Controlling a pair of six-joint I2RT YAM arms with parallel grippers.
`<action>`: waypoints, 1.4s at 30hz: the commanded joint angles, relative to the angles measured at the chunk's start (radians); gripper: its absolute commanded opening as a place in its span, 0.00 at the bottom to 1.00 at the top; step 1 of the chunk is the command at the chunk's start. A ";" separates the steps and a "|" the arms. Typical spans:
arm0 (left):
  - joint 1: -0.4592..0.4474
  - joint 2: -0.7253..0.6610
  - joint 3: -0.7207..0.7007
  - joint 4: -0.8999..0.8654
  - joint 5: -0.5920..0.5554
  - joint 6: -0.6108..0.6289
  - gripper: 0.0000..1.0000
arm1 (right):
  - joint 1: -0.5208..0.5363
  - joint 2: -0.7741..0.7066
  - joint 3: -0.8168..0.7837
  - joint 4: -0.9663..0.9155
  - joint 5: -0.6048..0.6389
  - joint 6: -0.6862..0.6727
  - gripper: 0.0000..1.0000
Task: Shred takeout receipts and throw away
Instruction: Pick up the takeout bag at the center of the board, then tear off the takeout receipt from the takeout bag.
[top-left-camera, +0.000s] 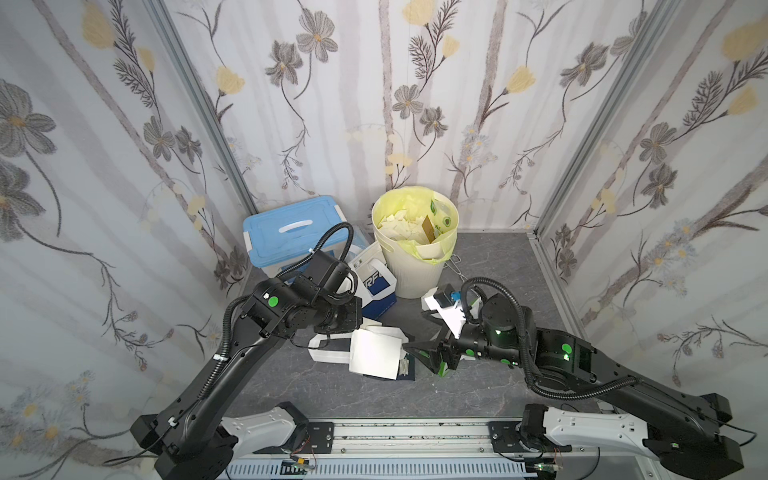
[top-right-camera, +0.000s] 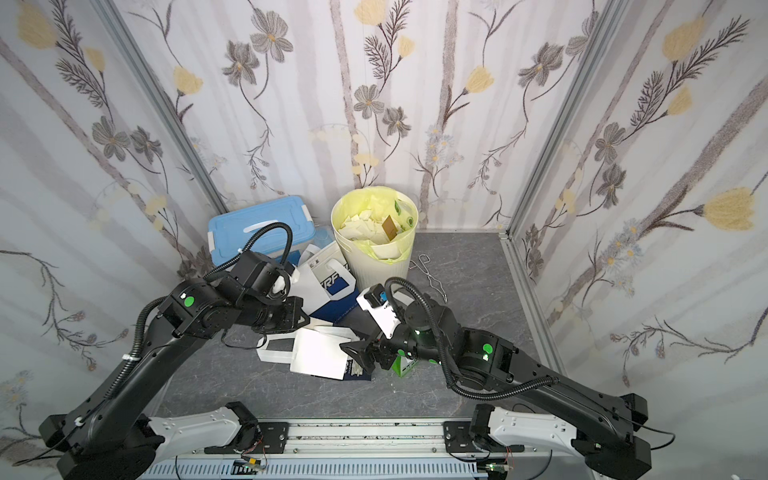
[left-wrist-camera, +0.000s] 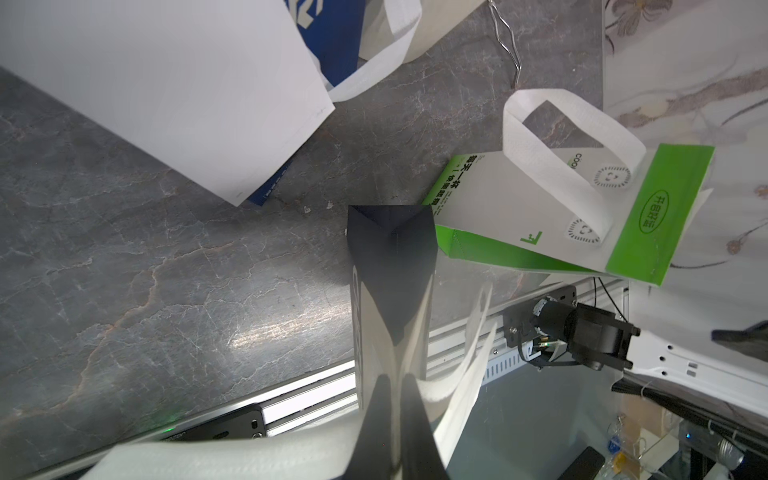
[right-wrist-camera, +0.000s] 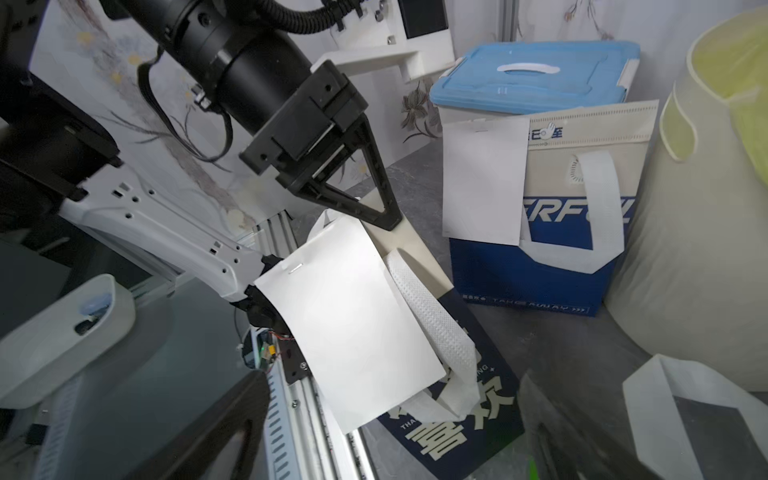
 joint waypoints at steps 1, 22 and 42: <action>0.011 -0.004 -0.001 -0.001 -0.039 -0.160 0.00 | 0.057 -0.054 -0.099 0.152 0.242 -0.365 0.96; 0.017 0.006 0.036 -0.097 0.030 -0.375 0.00 | 0.150 -0.064 -0.465 0.608 0.245 -0.991 0.87; 0.017 0.031 0.019 -0.127 0.019 -0.349 0.00 | 0.175 -0.053 -0.442 0.743 0.096 -0.845 0.65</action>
